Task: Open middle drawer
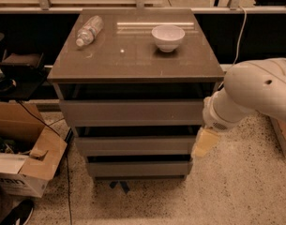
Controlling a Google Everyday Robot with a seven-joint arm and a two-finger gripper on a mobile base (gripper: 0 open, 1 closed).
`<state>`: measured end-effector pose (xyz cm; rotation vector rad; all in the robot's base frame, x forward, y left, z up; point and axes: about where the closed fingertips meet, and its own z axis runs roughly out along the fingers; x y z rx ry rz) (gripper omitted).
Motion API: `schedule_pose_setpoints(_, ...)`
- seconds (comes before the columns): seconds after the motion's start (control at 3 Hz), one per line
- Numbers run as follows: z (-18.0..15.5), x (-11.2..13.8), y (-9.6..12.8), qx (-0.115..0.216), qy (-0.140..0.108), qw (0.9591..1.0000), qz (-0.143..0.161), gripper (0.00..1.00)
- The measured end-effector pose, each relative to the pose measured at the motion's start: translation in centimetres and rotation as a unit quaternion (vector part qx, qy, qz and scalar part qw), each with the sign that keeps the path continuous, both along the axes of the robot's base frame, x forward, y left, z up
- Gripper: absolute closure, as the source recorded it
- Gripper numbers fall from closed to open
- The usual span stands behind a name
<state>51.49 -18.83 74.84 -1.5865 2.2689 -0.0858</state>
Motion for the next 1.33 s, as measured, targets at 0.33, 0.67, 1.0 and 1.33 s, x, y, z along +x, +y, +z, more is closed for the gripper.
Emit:
schedule_pose_setpoints(0.33,-5.7,1.9,2.6,0.03,-0.025,0.9983,0.043,0.0)
schedule_pose_setpoints(0.67,-5.9,2.2,2.7,0.029,-0.031,0.9981,0.044,0.0)
schedule_pose_setpoints(1.0,-8.0,2.1,2.4,0.012,-0.031,0.9991,0.026,0.0)
schedule_pose_setpoints(1.33,-10.7,2.7,2.6,0.021,-0.037,0.9989,0.019,0.0)
